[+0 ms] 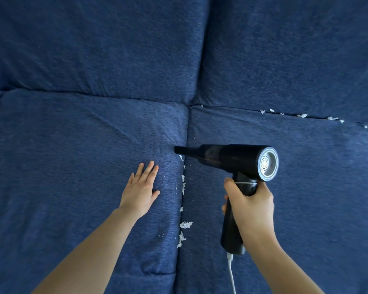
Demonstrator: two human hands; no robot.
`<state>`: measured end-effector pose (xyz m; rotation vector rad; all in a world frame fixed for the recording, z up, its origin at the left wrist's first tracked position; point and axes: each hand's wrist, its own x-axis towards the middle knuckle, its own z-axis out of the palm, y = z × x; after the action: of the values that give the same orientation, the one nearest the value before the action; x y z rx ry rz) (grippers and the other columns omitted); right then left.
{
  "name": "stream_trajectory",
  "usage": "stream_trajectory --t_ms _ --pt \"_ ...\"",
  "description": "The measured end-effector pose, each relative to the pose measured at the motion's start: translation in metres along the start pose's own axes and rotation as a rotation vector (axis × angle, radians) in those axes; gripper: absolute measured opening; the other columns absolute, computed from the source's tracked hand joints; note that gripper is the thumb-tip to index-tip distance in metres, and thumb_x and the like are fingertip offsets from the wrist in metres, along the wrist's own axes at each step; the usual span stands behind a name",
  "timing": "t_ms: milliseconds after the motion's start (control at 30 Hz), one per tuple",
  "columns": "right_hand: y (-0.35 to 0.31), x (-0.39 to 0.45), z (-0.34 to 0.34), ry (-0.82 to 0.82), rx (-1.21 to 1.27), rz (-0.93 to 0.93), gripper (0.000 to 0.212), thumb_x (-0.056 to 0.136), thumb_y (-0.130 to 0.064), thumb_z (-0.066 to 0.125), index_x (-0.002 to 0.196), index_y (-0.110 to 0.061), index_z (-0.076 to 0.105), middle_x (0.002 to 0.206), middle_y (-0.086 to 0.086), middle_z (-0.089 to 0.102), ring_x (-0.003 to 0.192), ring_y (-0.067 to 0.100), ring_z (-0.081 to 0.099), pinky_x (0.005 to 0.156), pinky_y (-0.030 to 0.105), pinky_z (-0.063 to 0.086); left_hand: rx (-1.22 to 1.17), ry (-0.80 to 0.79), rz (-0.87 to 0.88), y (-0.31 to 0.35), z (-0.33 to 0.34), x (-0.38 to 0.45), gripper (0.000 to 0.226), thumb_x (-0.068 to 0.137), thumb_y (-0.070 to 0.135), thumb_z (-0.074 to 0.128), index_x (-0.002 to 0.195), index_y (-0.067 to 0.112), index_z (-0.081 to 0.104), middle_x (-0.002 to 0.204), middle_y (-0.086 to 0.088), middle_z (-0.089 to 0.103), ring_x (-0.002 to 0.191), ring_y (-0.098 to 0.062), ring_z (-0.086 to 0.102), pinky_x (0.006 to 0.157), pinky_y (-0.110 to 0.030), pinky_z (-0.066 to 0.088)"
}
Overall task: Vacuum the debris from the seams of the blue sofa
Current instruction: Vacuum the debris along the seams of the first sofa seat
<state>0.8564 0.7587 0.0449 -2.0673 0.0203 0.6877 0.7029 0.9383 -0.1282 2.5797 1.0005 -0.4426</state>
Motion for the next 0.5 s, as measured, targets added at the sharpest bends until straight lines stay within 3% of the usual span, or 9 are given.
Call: stream_trajectory --t_ms 200,367,500 --pt "0.006 -0.003 -0.01 0.015 -0.049 -0.034 0.018 0.081 -0.027 0.072 0.078 -0.013 0.06 0.058 0.002 0.066 0.049 0.016 0.066 0.064 0.036 0.056 -0.046 0.026 -0.016 0.004 0.002 -0.007 0.077 0.098 0.036 0.049 0.155 0.019 0.001 0.162 0.006 -0.01 0.149 -0.019 -0.011 0.122 -0.041 0.008" --pt "0.018 -0.003 -0.022 0.019 -0.059 -0.003 0.019 0.082 -0.026 0.073 0.08 -0.011 0.061 0.059 0.004 0.067 0.054 0.021 0.069 0.071 0.043 0.06 -0.053 0.043 -0.022 0.006 0.008 -0.017 0.077 0.098 0.038 0.049 0.155 0.018 0.001 0.162 0.005 -0.008 0.149 -0.02 -0.009 0.122 -0.041 0.009" --pt "0.026 -0.006 -0.029 0.005 -0.053 0.004 0.019 0.081 -0.026 0.072 0.081 -0.01 0.061 0.063 0.008 0.069 0.045 0.013 0.065 0.066 0.039 0.057 -0.037 0.052 -0.03 0.007 0.014 -0.025 0.075 0.099 0.04 0.046 0.155 0.017 0.001 0.162 0.004 -0.009 0.149 -0.021 -0.009 0.122 -0.042 0.008"
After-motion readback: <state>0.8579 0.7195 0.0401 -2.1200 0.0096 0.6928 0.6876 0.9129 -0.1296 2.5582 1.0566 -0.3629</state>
